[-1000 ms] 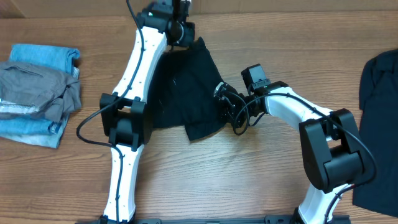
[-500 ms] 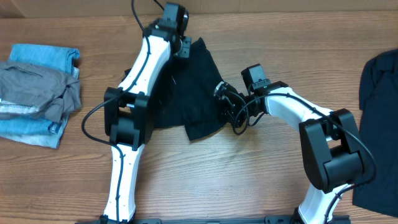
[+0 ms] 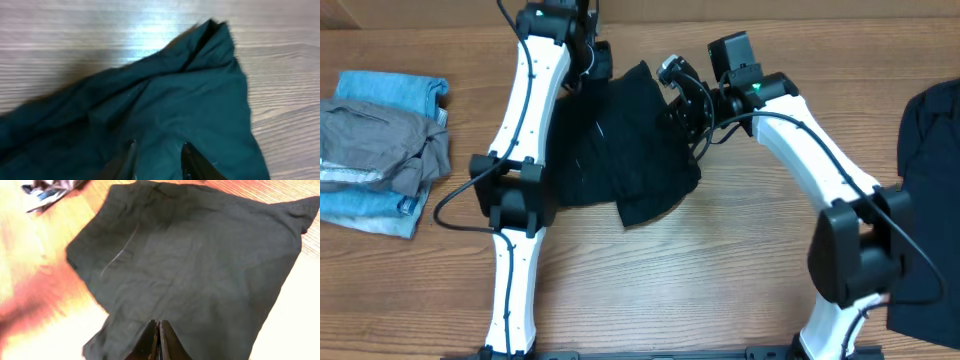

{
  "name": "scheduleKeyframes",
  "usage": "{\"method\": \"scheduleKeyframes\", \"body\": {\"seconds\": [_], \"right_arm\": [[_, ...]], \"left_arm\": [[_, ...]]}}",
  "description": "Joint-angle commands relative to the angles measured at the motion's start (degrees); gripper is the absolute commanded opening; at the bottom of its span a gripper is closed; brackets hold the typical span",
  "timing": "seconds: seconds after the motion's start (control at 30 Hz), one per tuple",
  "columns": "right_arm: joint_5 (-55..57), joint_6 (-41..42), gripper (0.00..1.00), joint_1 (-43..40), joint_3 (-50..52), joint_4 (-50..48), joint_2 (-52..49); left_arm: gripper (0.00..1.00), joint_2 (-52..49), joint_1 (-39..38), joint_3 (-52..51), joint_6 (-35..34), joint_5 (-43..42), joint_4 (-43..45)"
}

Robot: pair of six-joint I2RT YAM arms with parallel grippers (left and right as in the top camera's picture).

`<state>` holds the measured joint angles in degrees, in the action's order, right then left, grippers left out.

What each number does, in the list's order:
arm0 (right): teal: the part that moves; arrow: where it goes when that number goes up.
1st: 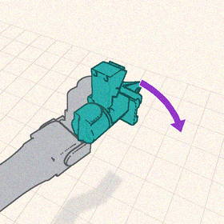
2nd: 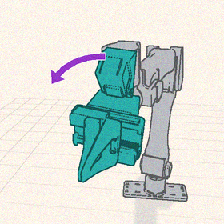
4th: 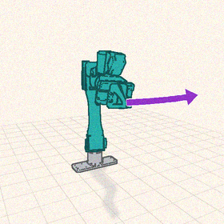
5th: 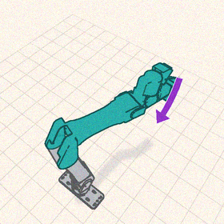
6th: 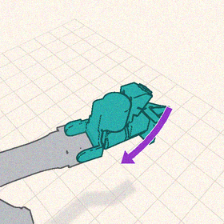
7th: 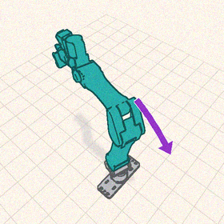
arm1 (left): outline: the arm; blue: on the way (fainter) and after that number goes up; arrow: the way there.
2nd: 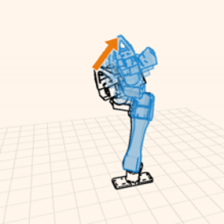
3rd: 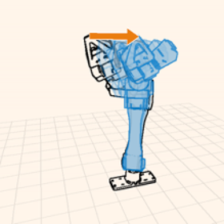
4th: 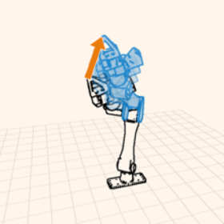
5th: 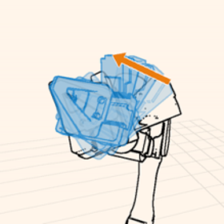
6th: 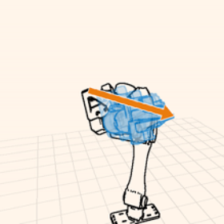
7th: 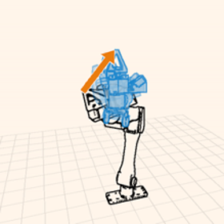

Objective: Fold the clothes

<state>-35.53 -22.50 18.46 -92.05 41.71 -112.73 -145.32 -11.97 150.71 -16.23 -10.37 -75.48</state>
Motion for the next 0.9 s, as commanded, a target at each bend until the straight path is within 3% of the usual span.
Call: {"method": "scheduleKeyframes", "body": {"seconds": [0.0,0.33,0.53,0.67,0.77,0.87], "right_arm": [[0.3,0.0,0.04,-0.2,-0.6,-2.0,-7.4],[7.0,-0.4,0.04,-0.3,-0.2,-3.0,-20.9],[9.0,-0.4,0.04,-5.5,0.8,7.3,-20.9],[8.5,-0.4,0.04,-9.7,1.0,15.3,-20.9],[8.0,-0.1,0.04,-9.8,1.6,19.2,-20.9],[0.8,0.7,0.04,-9.5,3.1,21.9,-20.9]], "left_arm": [[0.29,-8.0,-1.2,0.4,-0.5,-1.9,0.4],[0.28,-11.0,-0.8,0.4,0.9,1.8,8.9],[0.31,-10.9,-0.4,0.7,3.1,4.5,10.6],[0.44,-10.8,-1.7,3.2,3.1,-3.0,9.7],[0.54,-10.8,-3.5,7.9,2.9,-3.5,8.0],[0.59,-10.8,-5.4,12.7,3.0,-2.5,5.1]]}}
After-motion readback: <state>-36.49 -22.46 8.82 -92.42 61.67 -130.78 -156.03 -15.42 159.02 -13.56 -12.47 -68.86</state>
